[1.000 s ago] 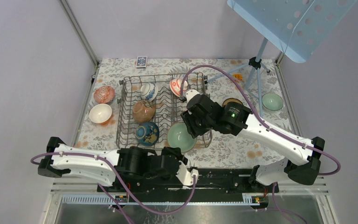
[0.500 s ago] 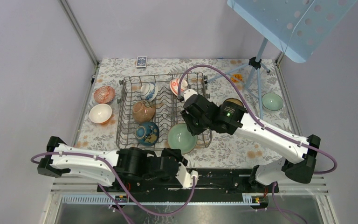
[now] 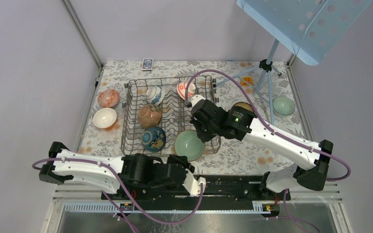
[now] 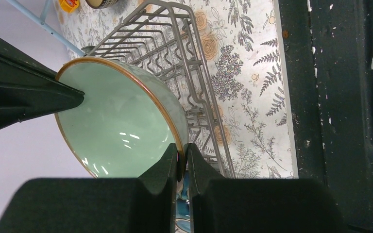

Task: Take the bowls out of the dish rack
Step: Place the bowl with the bowl.

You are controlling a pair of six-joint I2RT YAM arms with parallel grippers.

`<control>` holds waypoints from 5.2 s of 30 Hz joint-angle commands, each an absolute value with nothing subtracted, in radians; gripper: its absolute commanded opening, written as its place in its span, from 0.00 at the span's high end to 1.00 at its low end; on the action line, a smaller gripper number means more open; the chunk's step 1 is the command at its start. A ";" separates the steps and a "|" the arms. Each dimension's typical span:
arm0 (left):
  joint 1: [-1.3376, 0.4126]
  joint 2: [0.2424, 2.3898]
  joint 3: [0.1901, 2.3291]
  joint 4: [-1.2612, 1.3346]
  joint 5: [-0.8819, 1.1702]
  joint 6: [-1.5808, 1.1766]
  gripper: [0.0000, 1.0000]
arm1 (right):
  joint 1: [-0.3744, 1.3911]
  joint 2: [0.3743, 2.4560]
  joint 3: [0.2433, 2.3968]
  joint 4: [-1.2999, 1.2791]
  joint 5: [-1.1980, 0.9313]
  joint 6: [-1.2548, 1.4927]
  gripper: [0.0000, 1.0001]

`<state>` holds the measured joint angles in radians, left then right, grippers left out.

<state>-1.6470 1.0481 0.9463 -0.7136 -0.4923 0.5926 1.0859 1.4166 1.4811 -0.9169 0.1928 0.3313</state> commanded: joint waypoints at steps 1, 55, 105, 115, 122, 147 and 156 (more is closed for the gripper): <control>-1.653 1.019 0.994 -0.607 -0.541 0.574 1.00 | 1.095 1.405 1.466 -0.885 0.208 0.366 1.00; -1.011 1.197 1.122 -0.420 -0.335 -1.003 0.18 | 0.935 1.052 1.160 -0.653 0.525 0.677 1.00; -1.010 1.262 1.133 -0.382 -0.302 -0.952 1.00 | 0.934 1.206 1.273 -0.837 0.424 0.491 0.53; -1.009 1.241 1.119 -0.371 -0.305 -0.961 1.00 | 0.935 1.229 1.230 -0.815 0.429 0.517 0.70; -1.011 1.228 1.106 -0.367 -0.302 -0.968 1.00 | 0.934 1.241 1.217 -0.819 0.449 0.530 0.66; -1.011 1.081 0.954 -0.361 -0.279 -0.997 0.02 | 0.852 1.073 1.172 -0.946 0.576 0.516 1.00; -1.010 0.969 0.850 -0.335 -0.318 -1.015 0.01 | 0.605 0.937 1.078 -0.937 0.499 0.525 1.00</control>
<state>-1.0103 0.9966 0.8761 -0.3931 -0.2932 -1.0000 0.7067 0.9920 1.0958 -0.9798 0.5198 0.5186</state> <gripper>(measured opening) 0.987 0.052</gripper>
